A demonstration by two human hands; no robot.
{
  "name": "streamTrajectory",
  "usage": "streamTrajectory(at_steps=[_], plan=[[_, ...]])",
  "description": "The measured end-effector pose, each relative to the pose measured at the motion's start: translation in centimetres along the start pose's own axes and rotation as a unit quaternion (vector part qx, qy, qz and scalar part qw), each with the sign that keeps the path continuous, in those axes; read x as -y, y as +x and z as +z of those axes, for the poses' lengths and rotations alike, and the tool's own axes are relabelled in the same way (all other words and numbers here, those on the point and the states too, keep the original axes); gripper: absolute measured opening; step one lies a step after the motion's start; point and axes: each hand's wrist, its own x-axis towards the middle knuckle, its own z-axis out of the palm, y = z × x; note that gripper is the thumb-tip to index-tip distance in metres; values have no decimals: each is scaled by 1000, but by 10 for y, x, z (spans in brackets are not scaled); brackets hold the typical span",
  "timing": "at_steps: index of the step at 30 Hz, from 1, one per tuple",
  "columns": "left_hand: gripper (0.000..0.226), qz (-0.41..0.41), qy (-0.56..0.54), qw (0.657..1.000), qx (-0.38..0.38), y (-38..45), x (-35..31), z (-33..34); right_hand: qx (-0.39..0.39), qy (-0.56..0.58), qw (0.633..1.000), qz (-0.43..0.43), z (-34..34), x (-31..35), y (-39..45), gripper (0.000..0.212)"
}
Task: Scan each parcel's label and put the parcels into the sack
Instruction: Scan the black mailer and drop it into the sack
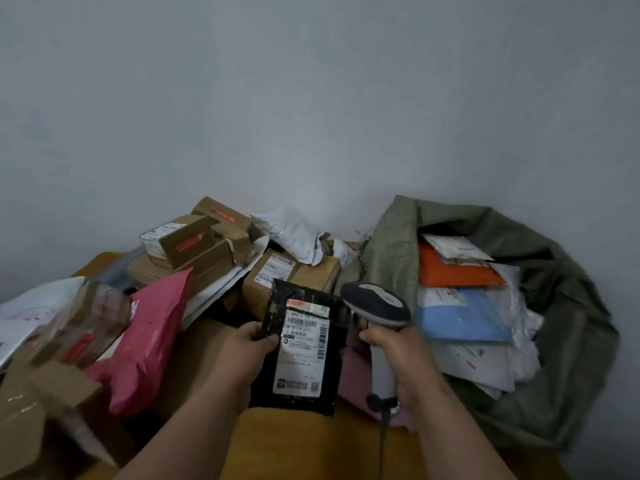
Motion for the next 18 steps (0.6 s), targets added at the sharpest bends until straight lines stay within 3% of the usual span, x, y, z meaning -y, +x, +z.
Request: streamTrajectory(at_steps=[2,6,18], plan=[[11,3,-49,998,-30,-19,7,1,3,-9,1000,9,-7,-6,-26,8],[15,24,-101,993,-57,-52,13,2,93,-27,995,21,-3,-9,-71,2],[17,67,-120,990,-42,-92,15,-16,100,-37,994,-19,25,-3,-132,27]])
